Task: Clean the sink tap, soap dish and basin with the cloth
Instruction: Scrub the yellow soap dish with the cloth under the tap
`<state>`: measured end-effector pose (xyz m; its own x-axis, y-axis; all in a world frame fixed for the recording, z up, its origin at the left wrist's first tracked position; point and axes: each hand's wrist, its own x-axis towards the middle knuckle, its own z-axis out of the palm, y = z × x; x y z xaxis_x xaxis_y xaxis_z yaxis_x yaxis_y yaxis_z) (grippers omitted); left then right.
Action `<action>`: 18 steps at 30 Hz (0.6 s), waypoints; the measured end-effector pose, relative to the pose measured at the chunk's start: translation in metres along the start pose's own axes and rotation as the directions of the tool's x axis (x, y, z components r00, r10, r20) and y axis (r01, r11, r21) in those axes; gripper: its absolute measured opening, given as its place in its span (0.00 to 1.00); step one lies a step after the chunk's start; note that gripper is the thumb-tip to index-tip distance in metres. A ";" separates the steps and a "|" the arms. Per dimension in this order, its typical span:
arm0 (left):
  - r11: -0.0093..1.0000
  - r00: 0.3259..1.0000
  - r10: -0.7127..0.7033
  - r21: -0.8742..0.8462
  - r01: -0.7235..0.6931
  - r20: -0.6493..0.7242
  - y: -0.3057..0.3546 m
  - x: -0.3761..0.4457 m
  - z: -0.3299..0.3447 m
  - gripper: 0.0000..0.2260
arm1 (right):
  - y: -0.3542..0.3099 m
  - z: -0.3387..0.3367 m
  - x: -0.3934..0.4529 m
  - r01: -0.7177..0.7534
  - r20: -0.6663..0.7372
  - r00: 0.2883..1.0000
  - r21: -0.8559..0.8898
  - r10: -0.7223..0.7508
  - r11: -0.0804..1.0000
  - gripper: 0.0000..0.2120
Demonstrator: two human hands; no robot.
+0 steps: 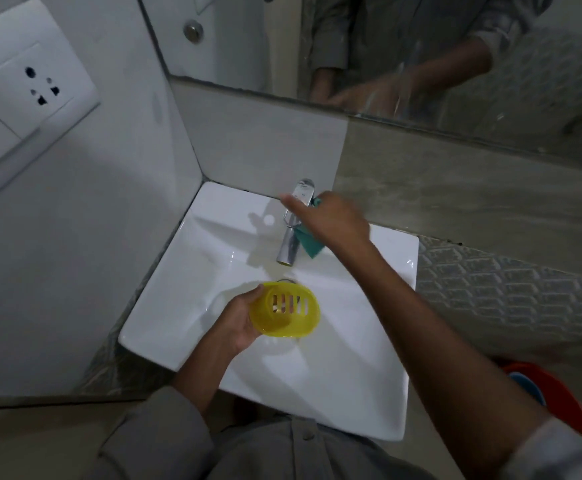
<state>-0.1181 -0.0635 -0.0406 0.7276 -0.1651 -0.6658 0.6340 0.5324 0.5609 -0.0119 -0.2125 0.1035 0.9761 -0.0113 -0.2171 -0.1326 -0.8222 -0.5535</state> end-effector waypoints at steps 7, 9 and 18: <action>0.994 0.997 -0.022 0.106 0.029 -0.070 0.013 0.023 -0.003 0.15 | -0.009 0.001 0.031 0.154 0.004 0.987 -0.351 -0.163 0.923 0.23; 0.993 0.997 -0.039 0.105 0.046 -0.066 0.018 0.028 0.000 0.13 | 0.002 -0.014 0.039 0.281 0.140 0.959 -0.404 -0.245 0.870 0.22; 0.989 0.993 -0.116 0.086 0.119 -0.039 0.023 0.047 0.026 0.06 | 0.045 -0.015 0.007 0.162 -0.070 0.987 0.326 -0.147 0.931 0.21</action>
<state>-0.0625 -0.0808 -0.0467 0.6385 -0.1936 -0.7449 0.7363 0.4354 0.5180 -0.0089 -0.2583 0.0892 0.9946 0.0699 -0.0770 -0.0220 -0.5820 -0.8129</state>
